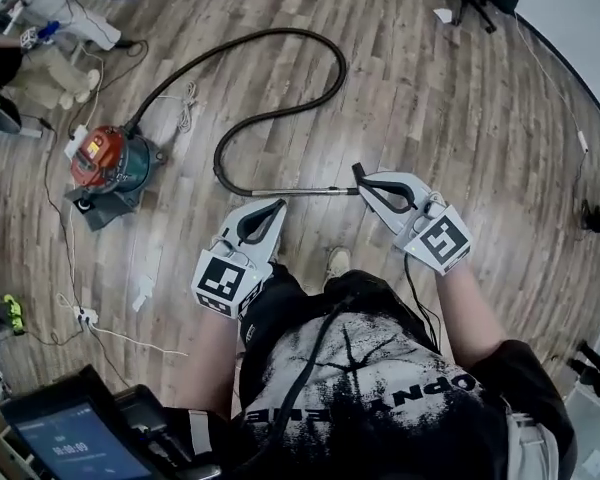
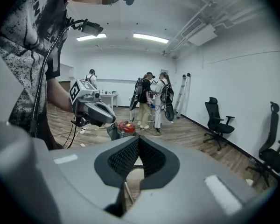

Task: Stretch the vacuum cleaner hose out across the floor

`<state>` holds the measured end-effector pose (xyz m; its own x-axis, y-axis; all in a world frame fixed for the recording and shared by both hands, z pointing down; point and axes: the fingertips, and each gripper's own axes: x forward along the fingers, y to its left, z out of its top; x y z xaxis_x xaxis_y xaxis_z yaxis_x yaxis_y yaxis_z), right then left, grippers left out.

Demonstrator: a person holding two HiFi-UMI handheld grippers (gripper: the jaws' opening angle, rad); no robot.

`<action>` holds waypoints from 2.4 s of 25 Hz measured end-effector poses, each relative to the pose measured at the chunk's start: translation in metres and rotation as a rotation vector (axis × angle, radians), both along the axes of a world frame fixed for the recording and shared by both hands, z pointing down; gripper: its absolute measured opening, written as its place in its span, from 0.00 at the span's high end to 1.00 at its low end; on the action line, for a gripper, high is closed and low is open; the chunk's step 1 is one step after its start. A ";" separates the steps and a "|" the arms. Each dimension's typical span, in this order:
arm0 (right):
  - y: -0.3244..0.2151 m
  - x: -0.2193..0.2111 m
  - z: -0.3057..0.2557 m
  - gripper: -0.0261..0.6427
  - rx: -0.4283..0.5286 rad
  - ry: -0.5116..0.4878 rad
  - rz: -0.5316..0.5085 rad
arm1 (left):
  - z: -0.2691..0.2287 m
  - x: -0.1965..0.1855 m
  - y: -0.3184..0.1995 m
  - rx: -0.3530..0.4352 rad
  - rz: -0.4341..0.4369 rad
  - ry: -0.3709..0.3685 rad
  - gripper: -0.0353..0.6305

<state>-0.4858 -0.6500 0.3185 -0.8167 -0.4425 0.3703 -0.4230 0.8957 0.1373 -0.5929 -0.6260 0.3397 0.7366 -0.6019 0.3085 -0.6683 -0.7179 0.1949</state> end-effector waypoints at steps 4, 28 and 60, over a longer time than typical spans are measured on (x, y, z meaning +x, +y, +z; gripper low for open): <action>-0.012 -0.012 0.038 0.95 -0.043 0.023 -0.066 | 0.025 -0.010 0.000 -0.032 -0.066 -0.002 0.94; -0.049 -0.020 0.295 0.92 -0.111 0.123 0.060 | 0.274 0.010 -0.087 -0.106 0.183 -0.030 0.94; -0.047 -0.078 0.950 0.70 -0.485 0.998 -0.233 | 0.567 -0.052 -0.091 -0.184 0.071 0.012 0.94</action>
<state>-0.5641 -0.6970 1.2684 -0.1038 0.0496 0.9934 -0.1350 0.9888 -0.0635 -0.6453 -0.7165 0.9063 0.7795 -0.4826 0.3993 -0.6140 -0.7150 0.3345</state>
